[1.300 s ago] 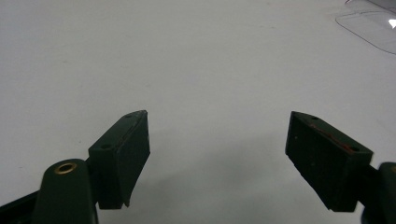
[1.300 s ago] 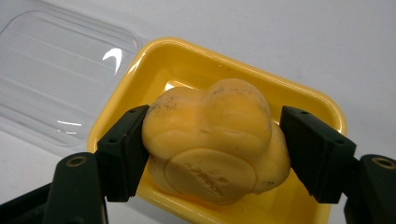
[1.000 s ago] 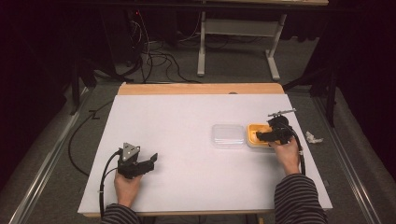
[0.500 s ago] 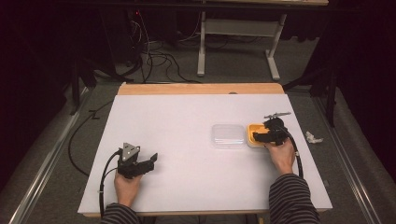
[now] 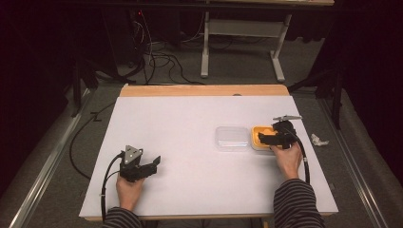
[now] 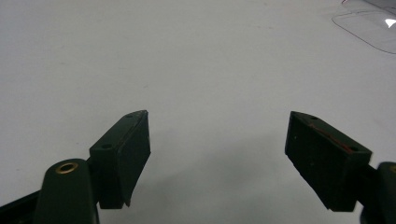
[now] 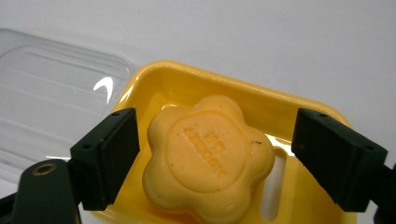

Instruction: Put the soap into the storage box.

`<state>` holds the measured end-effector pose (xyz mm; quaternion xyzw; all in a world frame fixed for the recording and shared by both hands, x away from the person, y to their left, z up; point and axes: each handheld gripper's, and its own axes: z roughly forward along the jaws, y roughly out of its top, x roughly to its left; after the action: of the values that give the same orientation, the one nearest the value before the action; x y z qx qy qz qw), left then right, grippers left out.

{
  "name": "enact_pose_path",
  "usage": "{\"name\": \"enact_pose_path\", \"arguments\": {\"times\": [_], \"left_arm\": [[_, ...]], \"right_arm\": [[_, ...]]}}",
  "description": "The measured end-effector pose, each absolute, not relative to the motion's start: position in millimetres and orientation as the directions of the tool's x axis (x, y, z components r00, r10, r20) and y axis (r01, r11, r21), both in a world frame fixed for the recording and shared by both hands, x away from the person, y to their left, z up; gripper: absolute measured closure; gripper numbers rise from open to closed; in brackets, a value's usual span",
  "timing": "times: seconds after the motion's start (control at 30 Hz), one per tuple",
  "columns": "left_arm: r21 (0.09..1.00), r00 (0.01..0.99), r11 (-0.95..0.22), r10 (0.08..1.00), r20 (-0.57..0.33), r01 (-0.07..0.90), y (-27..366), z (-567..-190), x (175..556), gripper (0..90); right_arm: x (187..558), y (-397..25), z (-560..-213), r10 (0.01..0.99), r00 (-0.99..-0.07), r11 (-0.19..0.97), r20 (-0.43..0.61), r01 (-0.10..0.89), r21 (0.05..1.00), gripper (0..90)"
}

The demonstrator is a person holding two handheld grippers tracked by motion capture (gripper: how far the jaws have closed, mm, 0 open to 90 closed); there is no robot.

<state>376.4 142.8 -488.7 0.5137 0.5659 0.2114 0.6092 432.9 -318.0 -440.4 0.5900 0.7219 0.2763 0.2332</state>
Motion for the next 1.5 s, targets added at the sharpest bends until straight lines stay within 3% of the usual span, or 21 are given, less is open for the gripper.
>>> {"name": "enact_pose_path", "arguments": {"times": [0.7,1.5], "left_arm": [[0.865,0.266,0.384,0.84,-0.473,0.325,142,-489,377,22.6],[0.864,0.265,0.385,0.84,-0.474,0.324,142,-489,377,22.9]], "right_arm": [[393,-333,-417,0.981,-0.185,0.061,0.064,0.599,0.798,13.6],[365,-322,-409,0.973,-0.222,0.075,0.056,0.54,0.838,14.3]]}}
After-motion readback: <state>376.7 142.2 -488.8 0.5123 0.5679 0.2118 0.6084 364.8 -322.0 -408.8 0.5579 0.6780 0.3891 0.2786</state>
